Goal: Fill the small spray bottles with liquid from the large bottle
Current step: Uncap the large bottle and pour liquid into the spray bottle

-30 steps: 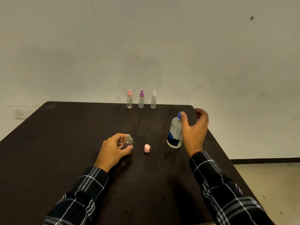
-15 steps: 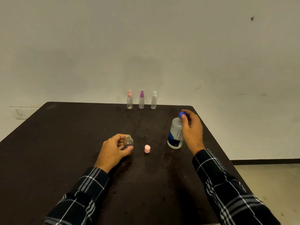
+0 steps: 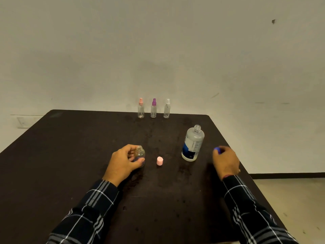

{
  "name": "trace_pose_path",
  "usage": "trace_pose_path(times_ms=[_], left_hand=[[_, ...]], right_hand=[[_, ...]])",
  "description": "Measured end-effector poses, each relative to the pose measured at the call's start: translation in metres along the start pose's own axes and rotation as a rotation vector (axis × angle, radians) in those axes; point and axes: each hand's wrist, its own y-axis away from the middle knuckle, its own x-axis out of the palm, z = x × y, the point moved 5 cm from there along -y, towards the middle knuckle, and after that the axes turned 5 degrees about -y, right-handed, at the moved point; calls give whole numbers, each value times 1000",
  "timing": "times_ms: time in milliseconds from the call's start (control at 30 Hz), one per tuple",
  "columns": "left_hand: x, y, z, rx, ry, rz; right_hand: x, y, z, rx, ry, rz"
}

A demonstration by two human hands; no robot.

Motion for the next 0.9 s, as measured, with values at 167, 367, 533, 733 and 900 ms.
trace_pose_path(times_ms=[167, 367, 533, 733, 900], left_hand=[[0, -1, 1, -12, 8, 7], [0, 0, 1, -19, 3, 17], [0, -1, 2, -28, -7, 9], [-1, -1, 2, -19, -14, 7], [0, -1, 4, -12, -13, 0]], right_hand=[[0, 9, -20, 77, 348, 84], [4, 24, 27, -327, 50, -25], [45, 48, 43, -255, -485, 299], [62, 42, 41, -228, -440, 316], [59, 44, 39, -233, -428, 304]])
